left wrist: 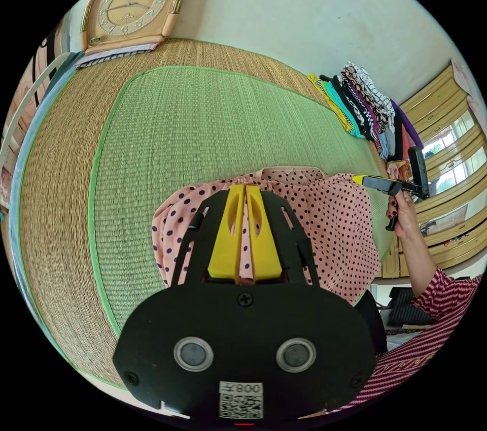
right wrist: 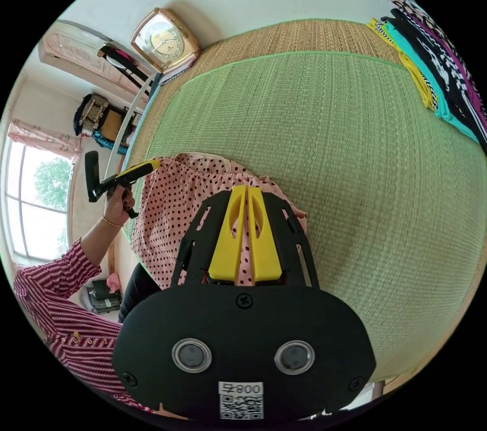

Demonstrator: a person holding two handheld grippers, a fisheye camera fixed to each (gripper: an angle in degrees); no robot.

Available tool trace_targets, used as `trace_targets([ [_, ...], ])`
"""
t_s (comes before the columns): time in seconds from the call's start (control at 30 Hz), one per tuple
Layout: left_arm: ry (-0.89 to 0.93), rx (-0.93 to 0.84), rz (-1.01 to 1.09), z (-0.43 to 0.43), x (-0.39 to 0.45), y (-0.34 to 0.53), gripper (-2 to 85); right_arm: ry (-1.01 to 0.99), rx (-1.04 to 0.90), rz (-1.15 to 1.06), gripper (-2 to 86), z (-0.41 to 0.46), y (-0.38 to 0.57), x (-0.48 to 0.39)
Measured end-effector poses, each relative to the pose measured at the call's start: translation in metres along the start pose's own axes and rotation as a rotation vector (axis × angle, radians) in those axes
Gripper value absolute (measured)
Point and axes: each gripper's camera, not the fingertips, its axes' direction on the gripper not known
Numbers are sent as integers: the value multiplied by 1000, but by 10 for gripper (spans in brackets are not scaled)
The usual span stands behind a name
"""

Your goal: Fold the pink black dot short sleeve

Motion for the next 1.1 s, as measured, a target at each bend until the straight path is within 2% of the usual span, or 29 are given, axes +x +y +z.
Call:
trace_targets([
  [0.27, 3, -46, -46, 27, -36, -5, 8, -110, -3, 188, 1, -8, 2, 63],
  [0.63, 159, 55, -83, -3, -83, 19, 61, -253, 63, 208, 2, -69, 18, 61],
  [0.8, 159, 46, -164, -27, -115, 87, 72, -301, 93, 175, 8, -115, 49, 50],
  [1.1, 217, -67, -383, -8, -155, 204, 85, -378, 56, 260, 62, -175, 203, 52],
])
